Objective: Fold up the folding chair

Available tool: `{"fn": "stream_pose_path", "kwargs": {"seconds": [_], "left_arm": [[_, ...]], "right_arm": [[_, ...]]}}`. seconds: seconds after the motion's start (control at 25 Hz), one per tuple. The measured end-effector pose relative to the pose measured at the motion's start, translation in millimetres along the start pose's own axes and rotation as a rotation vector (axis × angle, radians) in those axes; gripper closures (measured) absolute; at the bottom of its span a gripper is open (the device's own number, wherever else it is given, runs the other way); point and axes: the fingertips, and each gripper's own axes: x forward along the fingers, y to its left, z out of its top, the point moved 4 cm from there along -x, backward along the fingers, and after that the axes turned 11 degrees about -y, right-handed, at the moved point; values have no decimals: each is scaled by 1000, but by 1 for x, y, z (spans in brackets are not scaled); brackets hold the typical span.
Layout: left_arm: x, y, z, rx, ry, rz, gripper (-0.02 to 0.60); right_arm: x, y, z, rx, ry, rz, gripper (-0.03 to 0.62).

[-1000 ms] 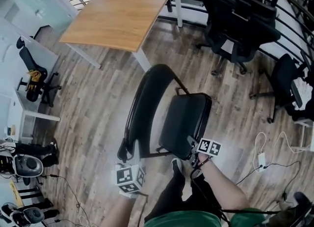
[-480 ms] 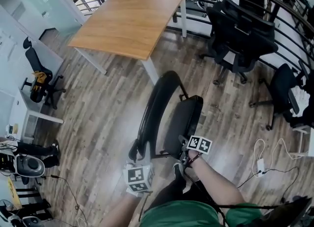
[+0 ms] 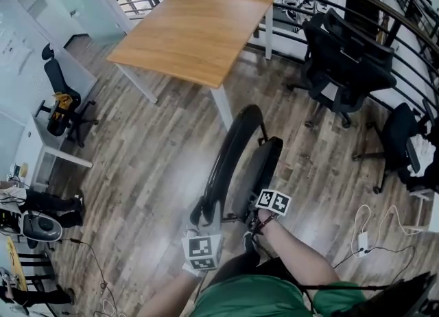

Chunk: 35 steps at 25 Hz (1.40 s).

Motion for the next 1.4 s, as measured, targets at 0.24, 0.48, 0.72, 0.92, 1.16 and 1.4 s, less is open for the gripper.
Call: {"fn": "stream_pose_path", "kwargs": {"seconds": [0.24, 0.48, 0.72, 0.92, 1.16, 1.4], "left_arm": [[2, 0, 4, 23, -4, -5, 410], [-1, -12, 5, 58, -19, -54, 410], [-6, -26, 8, 72, -29, -90, 413], [-11, -42, 9, 84, -42, -128, 414], [-9, -37, 9, 96, -43, -99, 430], [-12, -37, 7, 108, -72, -82, 430]], "right_arm": [[12, 18, -1, -13, 47, 33, 404], [19, 33, -4, -10, 66, 51, 419], [22, 44, -6, -10, 75, 46, 419], [23, 47, -7, -25, 67, 24, 419], [24, 51, -8, -56, 85, 81, 419], [18, 51, -10, -118, 106, 206, 365]]}}
